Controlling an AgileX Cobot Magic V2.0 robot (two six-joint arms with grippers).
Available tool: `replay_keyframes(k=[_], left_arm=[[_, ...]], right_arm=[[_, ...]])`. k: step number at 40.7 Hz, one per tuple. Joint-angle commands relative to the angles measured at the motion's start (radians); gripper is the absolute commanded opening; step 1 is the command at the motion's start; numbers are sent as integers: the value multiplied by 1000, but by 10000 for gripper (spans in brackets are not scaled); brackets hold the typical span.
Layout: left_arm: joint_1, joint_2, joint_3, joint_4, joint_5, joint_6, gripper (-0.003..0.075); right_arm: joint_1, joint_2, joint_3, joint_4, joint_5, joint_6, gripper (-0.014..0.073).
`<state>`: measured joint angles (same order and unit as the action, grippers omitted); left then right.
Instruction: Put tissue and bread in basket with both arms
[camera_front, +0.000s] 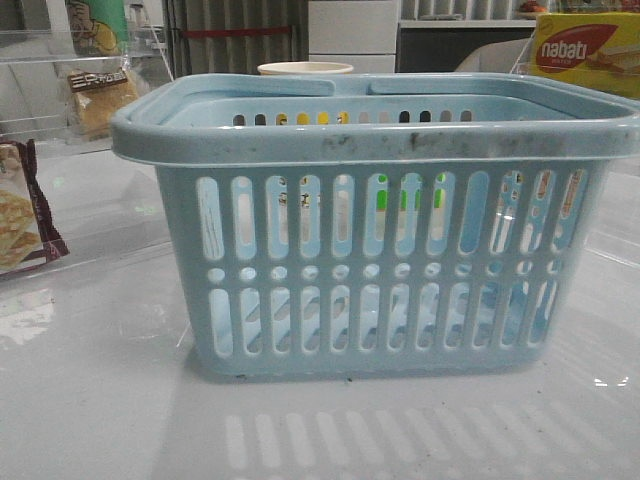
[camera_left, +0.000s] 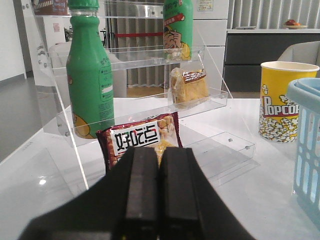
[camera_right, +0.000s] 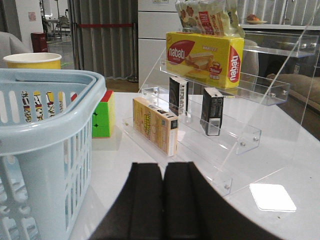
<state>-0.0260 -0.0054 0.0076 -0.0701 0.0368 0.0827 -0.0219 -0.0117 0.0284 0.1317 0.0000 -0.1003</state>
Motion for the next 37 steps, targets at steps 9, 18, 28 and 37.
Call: replay_keyframes(k=[9, 18, 28, 37], left_arm=[[-1, -17, -1, -9, -88, -1, 92], [-1, -17, -1, -9, -88, -1, 92], [-1, -17, -1, -4, -112, -1, 92], [-1, -17, -4, -4, -192, -1, 92]], right_arm=[[-2, -17, 1, -4, -82, -2, 55], [-2, -17, 1, -4, -82, -2, 55], [-2, -17, 1, -4, -102, -2, 55], [-2, -17, -1, -5, -125, -3, 55]])
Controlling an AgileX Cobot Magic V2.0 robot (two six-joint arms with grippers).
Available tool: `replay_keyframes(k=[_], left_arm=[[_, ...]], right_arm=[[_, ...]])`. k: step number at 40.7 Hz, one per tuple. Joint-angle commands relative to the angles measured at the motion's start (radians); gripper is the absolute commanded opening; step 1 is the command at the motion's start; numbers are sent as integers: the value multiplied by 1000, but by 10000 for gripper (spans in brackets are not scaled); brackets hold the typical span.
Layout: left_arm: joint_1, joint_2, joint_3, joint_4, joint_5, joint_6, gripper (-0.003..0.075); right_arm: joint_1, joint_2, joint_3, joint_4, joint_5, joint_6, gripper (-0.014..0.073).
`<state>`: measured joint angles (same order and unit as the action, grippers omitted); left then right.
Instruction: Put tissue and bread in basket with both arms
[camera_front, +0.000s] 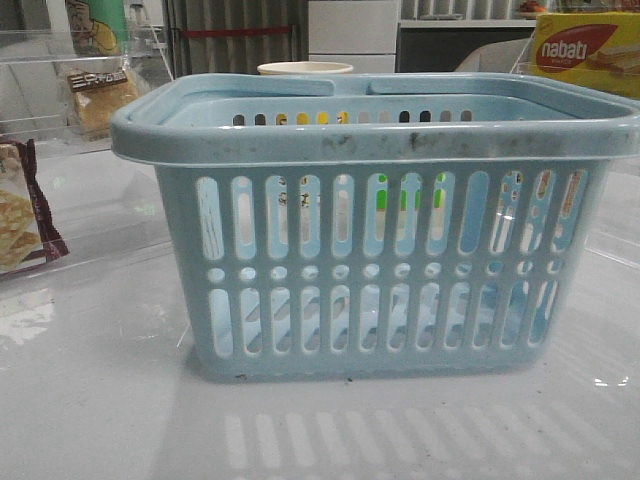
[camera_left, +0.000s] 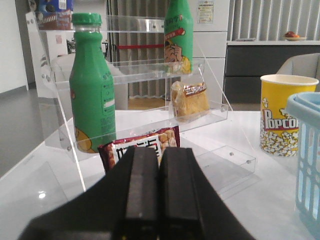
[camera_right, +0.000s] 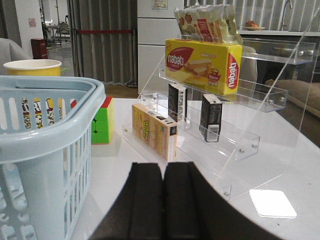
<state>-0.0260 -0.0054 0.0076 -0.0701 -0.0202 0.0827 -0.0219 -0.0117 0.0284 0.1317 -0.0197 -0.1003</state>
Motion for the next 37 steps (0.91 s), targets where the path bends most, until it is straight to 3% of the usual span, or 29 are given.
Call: replay_keyframes(k=[1, 10, 23, 28, 37], left_arm=[[-1, -17, -7, -4, -151, -1, 92], [-1, -15, -135, -2, -164, -1, 92], [-1, 69, -490, 0, 46, -1, 92], [-1, 166, -615, 0, 146, -1, 92], [-1, 348, -784, 0, 446, -1, 92]], right_arm=[[-2, -17, -5, -5, -104, -3, 55], [-2, -17, -148, -5, -23, -3, 55], [-2, 149, -537, -18, 183, -4, 55], [-2, 266, -682, -21, 292, -4, 55], [-2, 479, -823, -21, 469, -4, 55]])
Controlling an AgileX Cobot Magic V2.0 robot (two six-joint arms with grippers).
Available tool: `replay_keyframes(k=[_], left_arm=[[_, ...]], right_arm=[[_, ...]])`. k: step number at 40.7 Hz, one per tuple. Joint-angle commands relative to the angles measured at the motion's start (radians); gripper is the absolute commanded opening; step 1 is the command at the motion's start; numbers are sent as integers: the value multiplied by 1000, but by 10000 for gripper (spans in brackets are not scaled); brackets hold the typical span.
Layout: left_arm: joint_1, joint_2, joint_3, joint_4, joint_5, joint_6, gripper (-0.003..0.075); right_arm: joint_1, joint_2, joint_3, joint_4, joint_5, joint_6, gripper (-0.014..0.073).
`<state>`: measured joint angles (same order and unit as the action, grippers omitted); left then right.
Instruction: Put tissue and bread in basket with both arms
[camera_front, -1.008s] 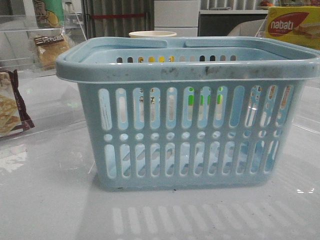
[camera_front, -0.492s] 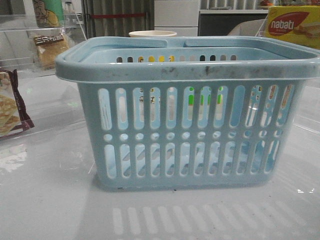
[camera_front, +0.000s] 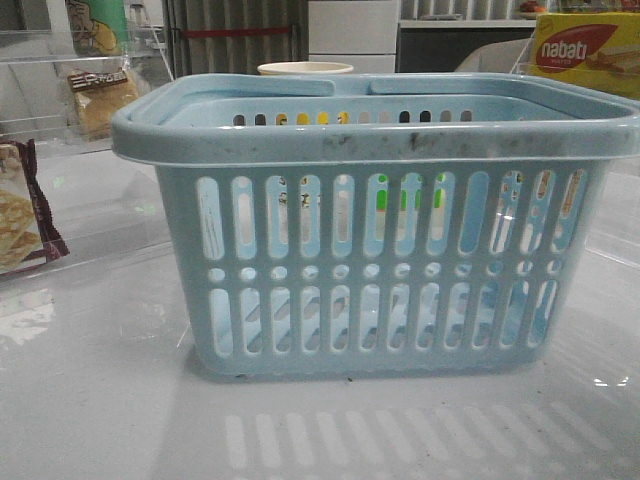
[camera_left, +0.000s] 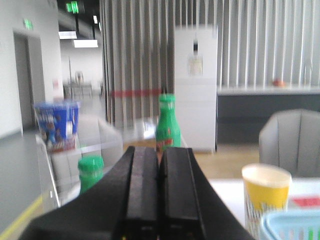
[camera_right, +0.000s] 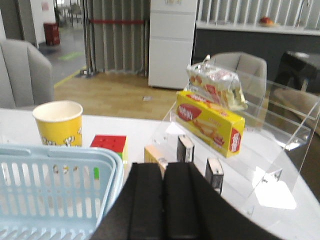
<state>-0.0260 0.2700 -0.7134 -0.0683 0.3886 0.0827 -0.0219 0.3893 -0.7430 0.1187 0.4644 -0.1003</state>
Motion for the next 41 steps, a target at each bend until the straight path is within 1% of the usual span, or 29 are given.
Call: replay_keyframes(k=[1, 11, 16, 21, 24, 25, 28, 30, 32, 34, 37, 39, 41], left_arm=[[-1, 91, -65, -2, 59, -1, 92], [-1, 225, -44, -2, 237, -1, 92], [-1, 273, -19, -2, 223, -1, 92], [-1, 317, -15, -2, 243, -1, 92], [-1, 339, -15, 23, 250, -1, 103], [-1, 346, -15, 34, 252, -1, 117], [-1, 361, -15, 63, 262, -1, 214], [-1, 367, -15, 68, 266, -1, 315], [-1, 369, -15, 68, 267, -1, 436], [-1, 369, -15, 63, 268, -1, 520], [-19, 369, -15, 58, 268, -1, 568], [-43, 369, -15, 58, 268, -1, 567], [-75, 369, -15, 58, 268, -1, 561]], right_arm=[[-2, 92, -53, -8, -8, -4, 55], [-2, 246, -44, -8, 103, -4, 55], [-2, 315, -20, -8, 119, -4, 55], [-2, 377, -11, -8, 162, -4, 55], [-2, 409, -11, -8, 177, -4, 62], [-2, 423, -11, -8, 182, -4, 65], [-2, 451, -11, -8, 182, -4, 123], [-2, 467, -11, -8, 180, -4, 202], [-2, 481, -11, -8, 180, -4, 318], [-2, 492, -11, -8, 179, -4, 416], [-2, 507, -11, -17, 170, -4, 512], [-2, 517, -11, -33, 154, -4, 543], [-5, 524, -16, -35, 136, -3, 545]])
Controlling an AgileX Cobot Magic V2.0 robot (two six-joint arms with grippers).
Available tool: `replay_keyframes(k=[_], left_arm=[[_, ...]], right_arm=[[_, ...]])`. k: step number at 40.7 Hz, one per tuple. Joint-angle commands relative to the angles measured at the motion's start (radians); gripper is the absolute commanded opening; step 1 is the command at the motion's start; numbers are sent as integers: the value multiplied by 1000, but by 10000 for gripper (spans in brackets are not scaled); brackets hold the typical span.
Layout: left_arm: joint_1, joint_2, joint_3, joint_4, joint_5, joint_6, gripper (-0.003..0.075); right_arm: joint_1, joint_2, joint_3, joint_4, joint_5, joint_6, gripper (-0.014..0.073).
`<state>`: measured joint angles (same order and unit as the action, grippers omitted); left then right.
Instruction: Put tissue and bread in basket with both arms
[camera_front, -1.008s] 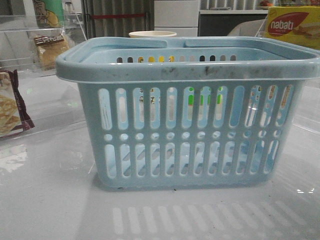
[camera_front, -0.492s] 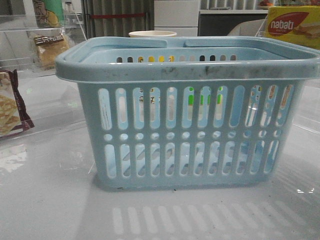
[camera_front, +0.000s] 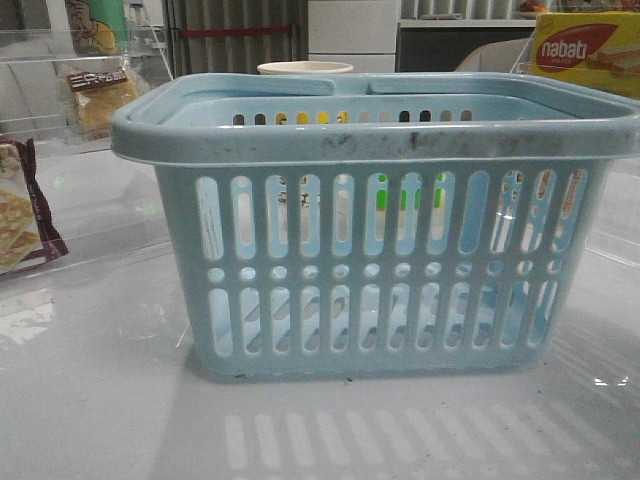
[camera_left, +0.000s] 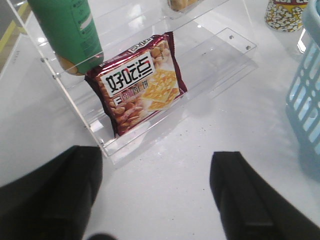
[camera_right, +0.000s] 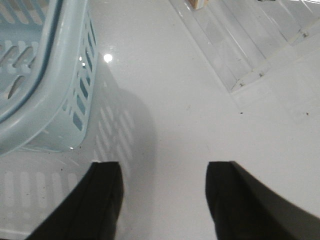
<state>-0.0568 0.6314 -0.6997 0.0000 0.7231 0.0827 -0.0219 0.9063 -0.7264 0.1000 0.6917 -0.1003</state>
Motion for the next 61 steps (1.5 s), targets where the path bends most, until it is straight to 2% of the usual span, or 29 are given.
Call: replay_keyframes(k=[1, 8, 14, 27, 34, 53, 56, 61], left_arm=[[-60, 7, -29, -10, -66, -1, 559], [-184, 7, -29, -10, -70, -1, 559], [-236, 7, -29, -10, -70, -1, 559], [-240, 7, -29, -10, -70, -1, 559], [-240, 7, -29, -10, -70, -1, 559], [-240, 7, -29, -10, -66, -1, 559], [-240, 7, -29, -10, -66, -1, 559], [-240, 7, -29, -10, -66, -1, 559]], right_arm=[[-9, 14, -36, -17, -99, -2, 540], [-89, 98, -118, -16, -106, -1, 540], [-152, 216, -219, -16, -105, -1, 540], [-173, 473, -430, -16, -150, -2, 540], [-173, 598, -518, -57, -232, -7, 540], [-173, 815, -589, -84, -453, -7, 540], [-173, 830, -589, -84, -468, -7, 515], [-173, 837, -589, -84, -487, -7, 367]])
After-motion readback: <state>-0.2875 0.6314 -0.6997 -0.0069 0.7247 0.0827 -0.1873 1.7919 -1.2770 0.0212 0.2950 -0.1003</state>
